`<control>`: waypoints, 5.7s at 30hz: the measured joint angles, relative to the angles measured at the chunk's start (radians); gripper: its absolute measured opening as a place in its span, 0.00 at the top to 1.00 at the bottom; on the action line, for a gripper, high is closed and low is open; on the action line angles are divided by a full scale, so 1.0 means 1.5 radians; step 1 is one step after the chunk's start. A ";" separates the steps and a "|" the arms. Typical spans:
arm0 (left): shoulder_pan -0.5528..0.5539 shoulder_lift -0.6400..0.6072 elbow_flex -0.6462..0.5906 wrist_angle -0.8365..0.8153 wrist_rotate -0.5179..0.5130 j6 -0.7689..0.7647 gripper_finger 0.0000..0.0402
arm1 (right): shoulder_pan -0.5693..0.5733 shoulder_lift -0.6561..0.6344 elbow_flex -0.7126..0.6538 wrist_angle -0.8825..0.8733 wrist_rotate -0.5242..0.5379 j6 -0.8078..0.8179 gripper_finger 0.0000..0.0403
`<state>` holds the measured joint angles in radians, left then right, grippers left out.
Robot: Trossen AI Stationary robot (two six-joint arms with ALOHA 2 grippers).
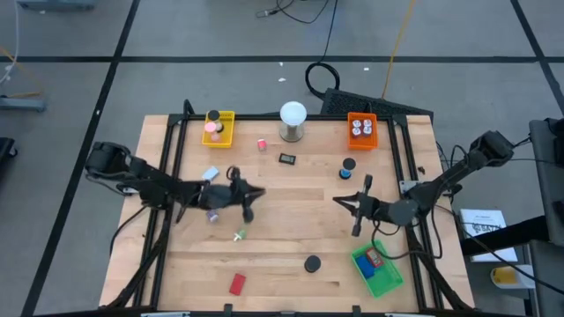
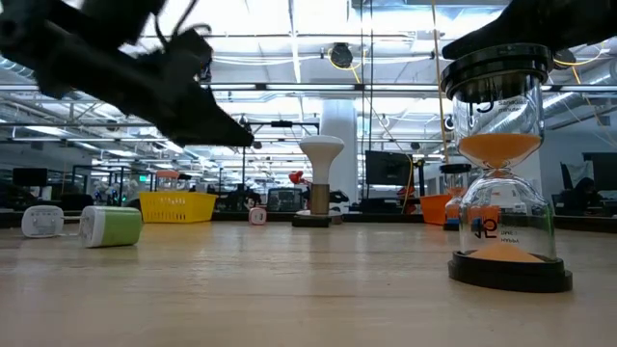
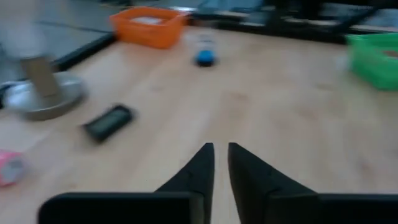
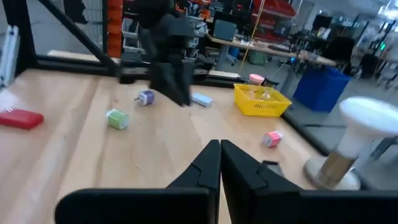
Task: Pick & Place Office items
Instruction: Put the pink charger adaptor into the orange bin
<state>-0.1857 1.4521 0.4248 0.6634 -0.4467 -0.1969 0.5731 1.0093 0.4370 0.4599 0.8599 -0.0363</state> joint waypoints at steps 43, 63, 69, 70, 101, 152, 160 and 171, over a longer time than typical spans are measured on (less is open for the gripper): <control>0.503 0.001 0.306 -0.541 0.245 -0.022 0.28 | -0.407 0.000 0.001 0.038 -0.068 -0.181 1.00; 0.379 0.035 0.308 -0.579 0.250 0.133 0.32 | -0.457 0.000 -0.021 0.062 -0.244 -0.176 1.00; 0.426 0.069 0.308 -0.546 0.225 -0.012 0.30 | -0.457 0.000 -0.041 0.103 -0.244 -0.184 1.00; 0.429 0.079 0.309 -0.542 0.212 -0.015 0.30 | -0.457 0.000 -0.045 0.112 -0.244 -0.189 1.00; 0.418 0.261 0.443 -0.614 0.030 -0.223 0.23 | -0.457 0.000 -0.058 0.134 -0.245 -0.192 1.00; 0.344 0.175 0.183 -0.121 0.270 0.065 0.65 | -0.457 0.000 -0.058 0.130 -0.289 -0.146 1.00; 0.308 0.178 0.143 0.036 0.502 0.066 0.64 | -0.448 0.014 0.012 -0.028 -0.400 -0.041 0.93; 0.256 0.177 0.145 0.103 0.638 0.071 0.64 | -0.350 0.197 0.171 -0.141 -0.470 -0.194 0.51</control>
<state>0.1990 1.7180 0.6430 0.8174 0.5098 -0.0912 0.0485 1.3055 0.6934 0.2477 0.1544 -0.3277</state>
